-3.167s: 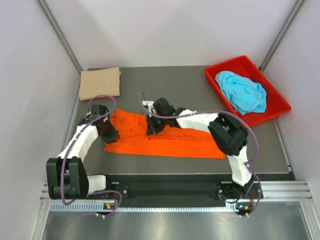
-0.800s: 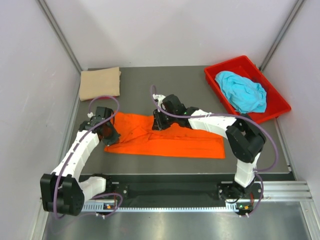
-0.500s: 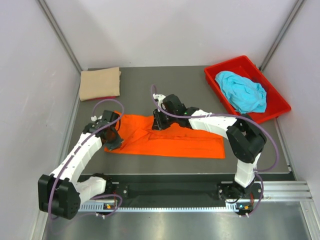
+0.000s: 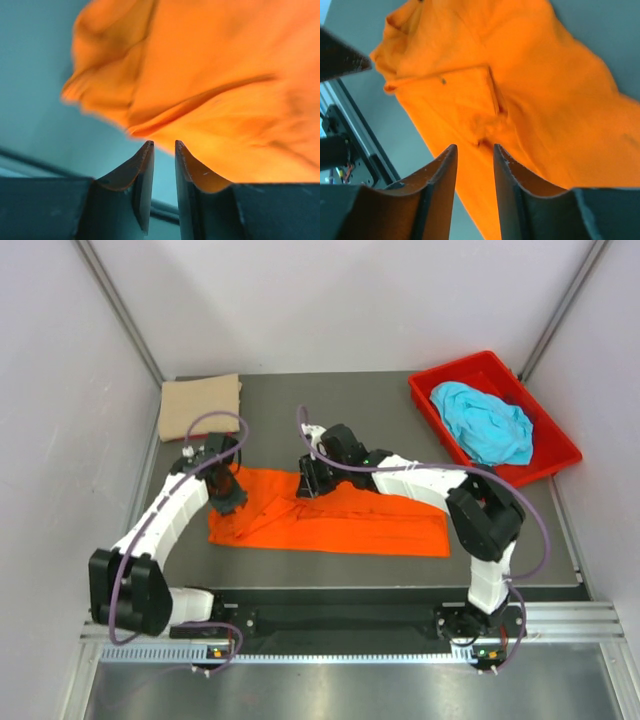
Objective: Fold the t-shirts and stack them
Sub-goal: Fold the tshirt
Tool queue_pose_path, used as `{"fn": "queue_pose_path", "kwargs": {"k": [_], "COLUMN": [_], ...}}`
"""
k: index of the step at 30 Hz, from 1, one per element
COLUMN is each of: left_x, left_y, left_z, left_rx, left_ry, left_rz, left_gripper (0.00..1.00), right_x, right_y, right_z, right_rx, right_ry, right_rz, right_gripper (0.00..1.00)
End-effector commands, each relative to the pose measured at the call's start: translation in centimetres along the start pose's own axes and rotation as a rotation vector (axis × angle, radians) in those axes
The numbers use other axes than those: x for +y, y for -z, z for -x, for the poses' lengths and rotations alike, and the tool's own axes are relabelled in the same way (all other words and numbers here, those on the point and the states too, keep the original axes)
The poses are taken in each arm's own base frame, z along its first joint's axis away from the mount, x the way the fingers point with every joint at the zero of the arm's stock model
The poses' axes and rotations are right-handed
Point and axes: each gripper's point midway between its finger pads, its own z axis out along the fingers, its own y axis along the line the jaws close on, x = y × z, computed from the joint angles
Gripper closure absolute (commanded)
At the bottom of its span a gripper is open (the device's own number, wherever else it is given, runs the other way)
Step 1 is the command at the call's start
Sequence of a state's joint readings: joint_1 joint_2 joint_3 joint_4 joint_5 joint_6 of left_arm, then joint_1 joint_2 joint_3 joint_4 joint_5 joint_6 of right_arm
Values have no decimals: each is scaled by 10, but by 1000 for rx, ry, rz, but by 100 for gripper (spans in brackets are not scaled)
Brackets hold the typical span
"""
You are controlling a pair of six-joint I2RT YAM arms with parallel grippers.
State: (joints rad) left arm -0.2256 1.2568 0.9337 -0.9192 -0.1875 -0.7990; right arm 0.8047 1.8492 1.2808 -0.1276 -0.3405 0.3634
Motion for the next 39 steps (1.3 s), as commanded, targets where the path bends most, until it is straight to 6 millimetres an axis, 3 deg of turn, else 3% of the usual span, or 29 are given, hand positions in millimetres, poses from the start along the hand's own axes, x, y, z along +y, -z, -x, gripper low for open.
{"fn": "queue_pose_path", "kwargs": {"k": [1, 2, 3, 5, 9, 12, 13, 18, 25, 32, 35, 36, 38, 39], "left_x": [-47, -58, -56, -61, -44, -44, -46, -58, -22, -17, -17, -16, -16, -15], "left_y": [9, 12, 0, -11, -50, -63, -65, -83, -114, -123, -125, -126, -127, -127], "left_z": [61, 77, 85, 99, 111, 118, 119, 119, 116, 111, 110, 109, 108, 108], "left_rx": [-98, -128, -108, -56, 37, 46, 52, 104, 109, 126, 131, 137, 139, 138], "left_ry": [10, 15, 18, 72, 140, 142, 140, 132, 135, 133, 130, 129, 129, 129], "left_rz": [-169, -204, -200, -295, -327, -381, -401, -457, -227, -202, -201, -196, -192, -189], "left_gripper": [68, 66, 65, 65, 65, 65, 65, 66, 66, 66, 66, 66, 66, 66], "right_x": [9, 9, 12, 8, 10, 12, 9, 10, 17, 16, 13, 15, 18, 20], "right_y": [-18, -22, -25, -40, -63, -71, -77, -89, -101, -100, -100, -98, -94, -89], "right_z": [30, 32, 41, 32, 29, 32, 23, 20, 13, 12, 10, 12, 12, 13], "right_rx": [-37, -33, -42, 1, 29, 42, 76, 91, 123, 129, 135, 131, 127, 116], "right_ry": [29, 28, 34, 24, 76, 124, 123, 131, 133, 139, 136, 137, 141, 148], "right_rz": [41, 42, 51, 64, 101, 115, 121, 144, 181, 173, 163, 165, 170, 177], "right_gripper": [64, 63, 61, 60, 56, 54, 53, 53, 54, 57, 69, 86, 98, 100]}}
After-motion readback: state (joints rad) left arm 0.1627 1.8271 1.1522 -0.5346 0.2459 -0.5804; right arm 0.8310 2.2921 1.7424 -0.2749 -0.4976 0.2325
